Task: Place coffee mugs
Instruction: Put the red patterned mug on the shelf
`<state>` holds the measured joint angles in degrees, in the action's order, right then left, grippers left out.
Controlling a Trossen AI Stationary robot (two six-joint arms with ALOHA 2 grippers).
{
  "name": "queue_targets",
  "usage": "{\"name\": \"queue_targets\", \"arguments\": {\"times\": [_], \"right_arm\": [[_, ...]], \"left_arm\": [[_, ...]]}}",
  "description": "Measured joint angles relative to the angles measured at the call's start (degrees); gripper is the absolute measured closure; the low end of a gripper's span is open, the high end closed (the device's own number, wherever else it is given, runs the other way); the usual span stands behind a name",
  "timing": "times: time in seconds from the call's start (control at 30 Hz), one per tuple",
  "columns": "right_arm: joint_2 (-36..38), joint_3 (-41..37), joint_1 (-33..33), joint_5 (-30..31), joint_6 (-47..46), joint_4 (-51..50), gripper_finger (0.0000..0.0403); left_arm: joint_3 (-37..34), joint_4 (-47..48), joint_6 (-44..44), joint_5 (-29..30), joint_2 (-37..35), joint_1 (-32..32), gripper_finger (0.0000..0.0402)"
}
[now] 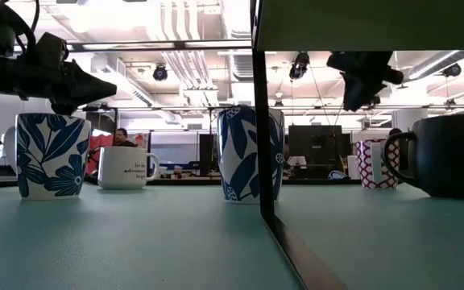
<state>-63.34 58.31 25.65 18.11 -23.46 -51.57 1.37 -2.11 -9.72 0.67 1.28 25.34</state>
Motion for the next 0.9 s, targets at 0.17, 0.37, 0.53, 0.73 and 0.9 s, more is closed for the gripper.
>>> {"name": "queue_targets", "arguments": {"times": [0.17, 0.37, 0.53, 0.73, 0.9], "right_arm": [[-3.75, 2.73, 2.26, -1.51, 0.19, -4.04, 0.0294], [-7.40, 4.42, 3.65, -9.47, 0.06, -8.41, 0.0287], [-9.65, 4.76, 3.76, -9.11, 0.68, -8.72, 0.0271], [-12.19, 4.64, 4.47, -9.04, -0.12, -9.66, 0.0274], [-14.21, 5.45, 4.81, -7.78, -2.25, -11.77, 0.0286]], "left_arm": [[0.02, -0.02, 0.00, -0.02, 0.00, -0.02, 0.0352], [0.00, 0.00, 0.00, -0.02, 0.00, -0.01, 0.0352], [0.00, 0.00, 0.00, -0.02, 0.00, -0.02, 0.0352], [0.00, -0.01, 0.00, -0.02, 0.00, 0.00, 0.0352], [0.00, 0.00, 0.00, -0.02, 0.00, -0.02, 0.0352]]}}
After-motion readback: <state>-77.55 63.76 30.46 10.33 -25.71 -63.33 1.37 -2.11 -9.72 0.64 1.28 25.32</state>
